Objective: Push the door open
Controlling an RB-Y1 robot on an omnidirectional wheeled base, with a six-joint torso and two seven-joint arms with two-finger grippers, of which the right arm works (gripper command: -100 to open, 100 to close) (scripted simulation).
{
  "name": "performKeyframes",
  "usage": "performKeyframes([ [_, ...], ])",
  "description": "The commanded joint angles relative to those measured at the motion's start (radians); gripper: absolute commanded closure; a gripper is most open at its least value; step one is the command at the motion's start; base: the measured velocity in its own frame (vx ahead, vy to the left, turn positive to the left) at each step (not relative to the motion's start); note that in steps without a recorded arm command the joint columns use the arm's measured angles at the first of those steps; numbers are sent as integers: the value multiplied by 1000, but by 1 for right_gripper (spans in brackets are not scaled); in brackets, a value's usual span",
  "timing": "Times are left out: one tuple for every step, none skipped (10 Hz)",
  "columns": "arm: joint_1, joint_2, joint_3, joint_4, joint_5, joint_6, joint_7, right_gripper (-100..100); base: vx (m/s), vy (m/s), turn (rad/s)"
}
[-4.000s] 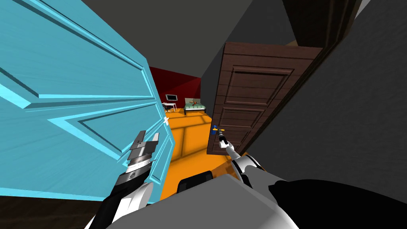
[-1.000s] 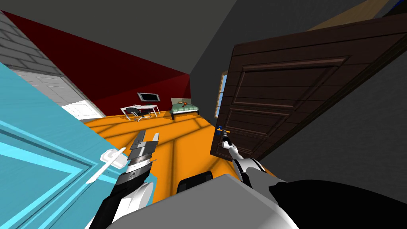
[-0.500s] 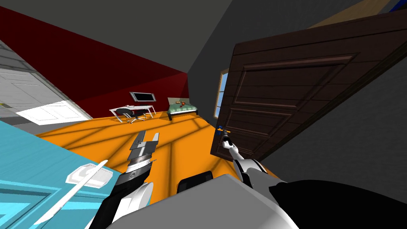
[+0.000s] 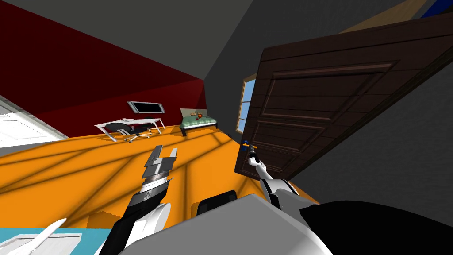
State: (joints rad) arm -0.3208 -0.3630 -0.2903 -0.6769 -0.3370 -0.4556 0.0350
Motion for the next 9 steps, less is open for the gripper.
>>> performKeyframes([
  [-1,-8,-17,5,-1,-8,7,100,212,35,-102],
  [0,-7,-22,3,-1,-7,10,100,224,51,-121],
  [3,-6,-30,-1,-1,-5,14,100,218,66,-145],
  [4,-5,-34,-2,-1,-5,16,100,193,32,-95],
  [6,-4,-40,-5,-1,-3,20,100,187,42,-81],
  [8,-4,-45,-7,-1,-2,22,100,183,52,-113],
  [9,-3,-48,-8,-1,-2,24,100,168,76,-91],
  [13,-1,-44,-11,-1,0,22,100,71,35,-41],
  [16,-8,-61,-6,-7,-2,27,100,125,14,-63],
])
